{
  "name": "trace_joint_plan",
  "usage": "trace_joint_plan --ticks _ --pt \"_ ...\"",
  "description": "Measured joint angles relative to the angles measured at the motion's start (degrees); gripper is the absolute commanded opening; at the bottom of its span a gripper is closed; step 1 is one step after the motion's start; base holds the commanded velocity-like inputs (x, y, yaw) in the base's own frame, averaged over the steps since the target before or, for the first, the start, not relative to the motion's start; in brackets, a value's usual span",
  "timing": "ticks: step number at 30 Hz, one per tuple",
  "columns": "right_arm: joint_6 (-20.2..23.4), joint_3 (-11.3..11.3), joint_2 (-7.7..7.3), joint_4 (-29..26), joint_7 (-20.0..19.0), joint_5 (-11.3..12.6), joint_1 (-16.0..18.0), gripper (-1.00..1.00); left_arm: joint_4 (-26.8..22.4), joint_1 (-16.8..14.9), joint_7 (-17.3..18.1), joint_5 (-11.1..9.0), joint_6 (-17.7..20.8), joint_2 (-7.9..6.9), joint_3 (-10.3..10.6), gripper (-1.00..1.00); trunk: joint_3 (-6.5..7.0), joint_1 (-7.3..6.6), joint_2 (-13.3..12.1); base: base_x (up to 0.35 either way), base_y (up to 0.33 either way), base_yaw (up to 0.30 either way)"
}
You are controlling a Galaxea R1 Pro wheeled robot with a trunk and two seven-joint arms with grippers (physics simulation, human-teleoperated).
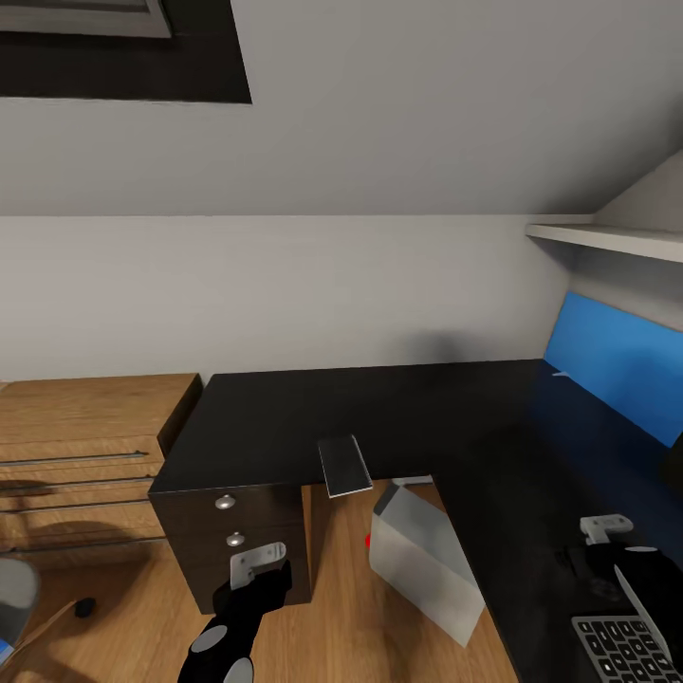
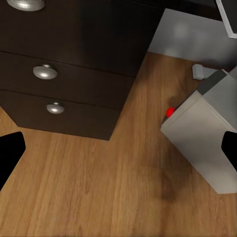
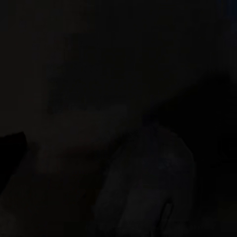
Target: In the bedroom, organize the workspace by keeping the computer under the desk, ensuring the monitor is on the desk, placing the keyboard on the desk next to the monitor, placing the mouse on the desk next to the keyboard, moving the folder from the swivel chair onto the desk next to the mouse, stacking the notebook on top of the folder with the pen on top of the notebook, and positioning the swivel chair next to the desk.
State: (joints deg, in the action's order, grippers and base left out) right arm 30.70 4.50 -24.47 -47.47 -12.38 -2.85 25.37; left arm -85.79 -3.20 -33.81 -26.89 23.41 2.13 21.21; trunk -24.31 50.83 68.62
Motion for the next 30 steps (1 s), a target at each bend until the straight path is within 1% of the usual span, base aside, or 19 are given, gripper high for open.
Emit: trace_joint_plan --ticks 8,11,12,15,16,17,18,20,21,23,24,26,27,28,29,30 --pt "0.05 -0.44 0.18 -0.33 -0.1 0.1 0.0 1.0 0.01 0.0 -0.12 0.04 0.0 0.0 -0.09 1.0 0.0 0.0 0.0 0.0 0.0 0.0" --pt "-0.03 0.31 0.31 -3.02 -0.02 0.42 0.0 1.0 0.07 0.0 -0.16 0.07 0.0 0.01 -0.09 1.0 0.0 0.0 0.0 0.0 0.0 0.0" --pt "0.02 1.07 0.43 -4.64 0.04 0.61 0.01 1.0 0.08 0.0 -0.17 0.07 0.0 0.04 -0.09 1.0 0.0 0.0 0.0 0.0 0.0 0.0" --pt "0.28 2.54 1.38 -7.77 0.1 1.22 0.0 1.0 0.13 0.0 -0.2 0.05 0.0 0.06 -0.09 1.0 0.0 0.0 0.0 0.0 0.0 0.0" --pt "0.47 3.35 2.55 -9.97 0.13 1.8 0.0 1.0 0.17 0.0 -0.23 0.03 0.02 0.06 -0.09 1.0 0.0 0.0 0.0 0.0 0.0 0.193" --pt "1.12 6.59 8.05 -16.1 1.63 3.07 0.01 1.0 0.25 0.01 -0.26 -0.06 0.05 0.07 -0.08 1.0 0.01 0.0 0.01 0.0 0.0 0.222" --pt "1.18 7.08 10.29 -17.17 3.02 3.16 -0.01 1.0 0.26 0.01 -0.23 -0.07 0.07 0.07 -0.06 1.0 0.0 0.0 0.0 0.0 0.0 0.24" --pt "1.08 7.45 13.32 -17.56 6.93 3.17 0.0 1.0 0.35 0.01 -0.15 -0.09 0.08 0.07 -0.01 1.0 0.0 0.0 0.0 0.0 0.0 0.256" --pt "0.97 7.51 15.27 -17.59 9.51 3.17 0.0 1.0 0.46 0.01 -0.13 -0.09 0.07 0.07 0.02 1.0 0.0 0.0 0.0 0.0 0.0 0.265" --pt "0.73 7.7 19.72 -17.59 14.95 3.03 -0.04 1.0 0.6 0.01 -0.11 -0.06 0.03 0.07 0.08 1.0 0.0 0.0 0.0 0.0 0.0 0.268" --pt "0.67 7.68 20.92 -17.52 16.55 2.93 -0.04 1.0 0.61 0.01 -0.1 -0.03 0.02 0.07 0.09 1.0 0.0 0.0 0.0 0.0 0.0 0.27" --pt "0.3 7.15 24.75 -16.37 22.14 2.9 -0.08 1.0 0.66 0.01 -0.09 0.04 0.01 0.08 0.13 1.0 0.0 0.0 0.0 0.0 0.0 0.272" --pt "-0.22 6.42 26.2 -15.44 24.37 2.75 -0.07 1.0 0.67 0.01 -0.09 0.05 0.01 0.08 0.14 1.0 0.0 0.0 0.0 0.0 0.0 0.272" --pt "-0.99 5.09 27.27 -14.47 26.27 2.37 -0.08 1.0 0.68 0.01 -0.09 0.06 0.01 0.08 0.14 1.0 0.0 0.0 0.0 0.0 0.0 0.273" --pt "-1.43 4.19 27.7 -13.97 27.22 2.0 -0.07 1.0 0.67 0.01 -0.08 0.07 0.0 0.08 0.14 1.0 0.0 0.0 0.0 0.0 0.0 0.273" --pt "-2.4 2.15 28.25 -13.04 29.07 1.27 -0.08 1.0 0.68 0.01 -0.09 0.07 0.01 0.08 0.16 1.0 0.0 0.0 0.0 0.0 0.0 0.273"
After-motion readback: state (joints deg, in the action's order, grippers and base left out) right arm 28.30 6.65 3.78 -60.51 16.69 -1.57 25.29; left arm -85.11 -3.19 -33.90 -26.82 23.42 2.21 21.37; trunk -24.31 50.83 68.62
